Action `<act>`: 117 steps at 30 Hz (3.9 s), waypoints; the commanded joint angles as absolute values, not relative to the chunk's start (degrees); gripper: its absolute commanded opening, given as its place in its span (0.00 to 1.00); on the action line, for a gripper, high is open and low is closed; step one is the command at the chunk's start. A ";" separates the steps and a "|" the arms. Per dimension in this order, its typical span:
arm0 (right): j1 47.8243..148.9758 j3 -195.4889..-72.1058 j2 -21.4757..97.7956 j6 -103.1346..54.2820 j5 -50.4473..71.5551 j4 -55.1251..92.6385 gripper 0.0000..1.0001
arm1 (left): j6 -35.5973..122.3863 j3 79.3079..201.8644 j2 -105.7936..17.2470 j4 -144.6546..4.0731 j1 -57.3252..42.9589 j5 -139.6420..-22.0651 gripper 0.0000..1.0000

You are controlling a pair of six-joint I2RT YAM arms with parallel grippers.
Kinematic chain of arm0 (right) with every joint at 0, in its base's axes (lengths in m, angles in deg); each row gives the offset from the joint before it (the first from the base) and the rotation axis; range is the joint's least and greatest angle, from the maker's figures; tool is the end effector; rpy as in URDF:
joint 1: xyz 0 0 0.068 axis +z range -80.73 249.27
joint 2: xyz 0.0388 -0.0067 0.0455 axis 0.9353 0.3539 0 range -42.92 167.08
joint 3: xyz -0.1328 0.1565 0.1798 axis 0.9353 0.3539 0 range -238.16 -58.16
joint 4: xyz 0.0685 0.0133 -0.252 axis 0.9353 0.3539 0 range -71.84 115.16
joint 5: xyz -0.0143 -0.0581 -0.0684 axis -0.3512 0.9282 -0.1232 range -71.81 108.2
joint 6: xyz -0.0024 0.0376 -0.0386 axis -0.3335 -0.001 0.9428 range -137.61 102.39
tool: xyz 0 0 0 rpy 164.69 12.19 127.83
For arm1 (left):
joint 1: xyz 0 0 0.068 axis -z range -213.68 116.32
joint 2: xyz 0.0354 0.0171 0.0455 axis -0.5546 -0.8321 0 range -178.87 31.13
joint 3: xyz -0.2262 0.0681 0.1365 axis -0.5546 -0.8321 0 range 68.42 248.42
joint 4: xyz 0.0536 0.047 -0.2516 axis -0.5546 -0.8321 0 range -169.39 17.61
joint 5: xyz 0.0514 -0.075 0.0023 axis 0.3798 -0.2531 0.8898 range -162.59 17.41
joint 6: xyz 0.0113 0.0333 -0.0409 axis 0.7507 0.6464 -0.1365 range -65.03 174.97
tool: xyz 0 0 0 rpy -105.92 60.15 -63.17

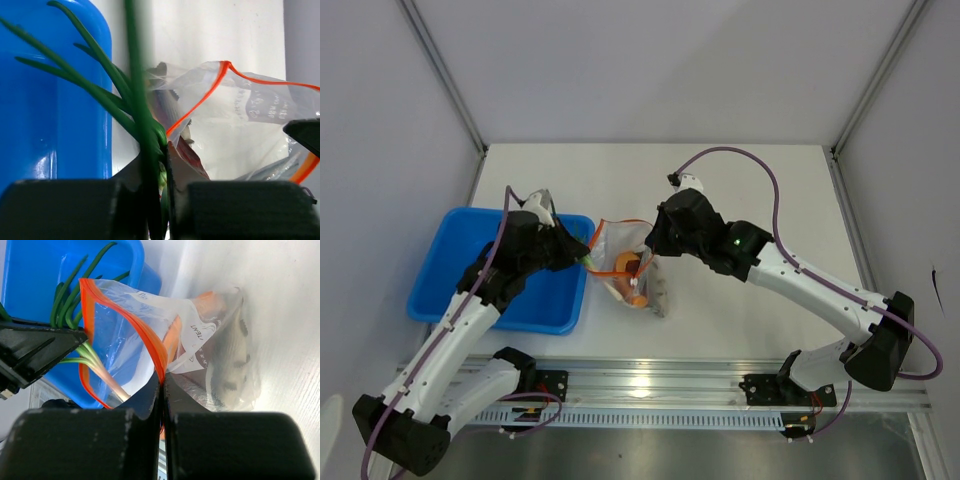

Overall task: Place the food in the zip-top bag and seal the zipper
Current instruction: Adjust the zipper food storage bag at the center of the board.

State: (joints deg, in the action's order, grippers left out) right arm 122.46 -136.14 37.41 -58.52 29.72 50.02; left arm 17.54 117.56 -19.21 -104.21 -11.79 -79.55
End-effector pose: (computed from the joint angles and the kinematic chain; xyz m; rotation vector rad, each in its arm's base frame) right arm 0.1933 0.2462 0.3625 -0.1208 2.2432 0.7149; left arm 0.1742 -0.0746 0.3121 -0.2288 2.2218 -0.7177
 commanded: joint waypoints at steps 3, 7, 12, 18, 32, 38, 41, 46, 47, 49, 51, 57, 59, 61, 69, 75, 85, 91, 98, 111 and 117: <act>122.62 -136.82 36.27 -58.74 30.59 47.43 0.00 | 18.68 120.36 -16.86 -103.42 -12.33 -82.00 0.26; 122.71 -136.83 36.18 -58.66 30.67 47.60 0.00 | 18.50 120.10 -17.21 -103.86 -12.33 -82.26 0.26; 122.71 -136.83 35.83 -58.74 30.76 47.69 0.00 | 18.24 119.57 -16.86 -103.60 -12.33 -82.79 0.06; 122.71 -136.91 36.27 -58.57 30.59 47.60 0.00 | 18.32 121.33 -16.24 -104.12 -12.33 -83.84 0.01; 122.62 -136.91 37.06 -58.39 30.59 47.43 0.00 | 14.46 129.50 -10.88 -101.05 -12.24 -84.64 0.01; 122.54 -137.61 37.15 -59.62 29.37 46.81 0.00 | 12.96 125.64 -10.79 -94.29 -8.03 -82.00 0.01; 122.45 -138.32 37.24 -60.76 28.04 46.38 0.00 | 13.14 124.23 -11.49 -91.74 -4.07 -80.60 0.01; 122.01 -138.94 37.59 -62.26 25.06 45.32 0.00 | 13.93 120.55 -10.18 -85.94 3.40 -73.13 0.01; 121.57 -138.76 37.59 -62.70 23.22 44.97 0.00 | 13.93 119.93 -10.09 -84.54 3.76 -72.86 0.01; 120.87 -138.41 37.59 -64.45 20.93 43.83 0.00 | 14.63 117.56 -10.52 -80.23 4.55 -72.94 0.01; 119.91 -137.71 37.59 -65.77 17.59 42.95 0.00 | 15.42 116.50 -12.36 -79.08 4.99 -72.86 0.01; 118.41 -137.35 36.71 -68.50 12.66 40.93 0.00 | 17.62 115.18 -16.24 -76.61 5.25 -71.02 0.00; 118.32 -137.18 36.18 -68.33 12.92 41.19 0.00 | 17.71 114.83 -15.10 -77.23 5.25 -69.87 0.01; 117.88 -136.31 35.57 -68.06 13.18 41.63 0.00 | 18.50 115.00 -12.57 -76.62 5.25 -69.87 0.01; 115.51 -131.73 32.85 -65.60 7.30 40.14 0.00 | 31.76 121.15 -9.30 -74.24 5.25 -83.57 0.01; 114.01 -131.38 30.39 -63.58 3.26 41.98 0.00 | 44.77 120.36 -6.58 -70.40 5.25 -88.32 0.01; 113.57 -131.29 29.15 -63.49 -2.02 40.75 0.00 | 52.68 117.99 -6.57 -68.02 5.25 -91.83 0.01; 113.31 -131.55 30.29 -65.95 -5.79 37.68 0.00 | 53.21 112.20 -8.59 -61.24 5.17 -100.62 0.01; 110.23 -130.15 29.86 -73.67 -10.79 33.56 0.00 | 48.74 100.52 -5.52 -45.69 5.25 -103.54 0.01; 108.65 -127.77 28.62 -78.43 -15.99 27.92 0.00 | 48.03 101.11 -14.31 -52.61 5.34 -97.06 0.29; 108.03 -128.39 28.18 -78.61 -16.70 27.92 0.00 | 46.19 104.80 -19.05 -64.48 5.25 -84.47 0.32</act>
State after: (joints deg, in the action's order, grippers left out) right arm 108.54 -127.13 30.60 -77.45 -14.10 32.55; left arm 47.40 102.09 -17.62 -58.94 5.06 -92.06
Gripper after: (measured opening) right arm 0.003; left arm 0.315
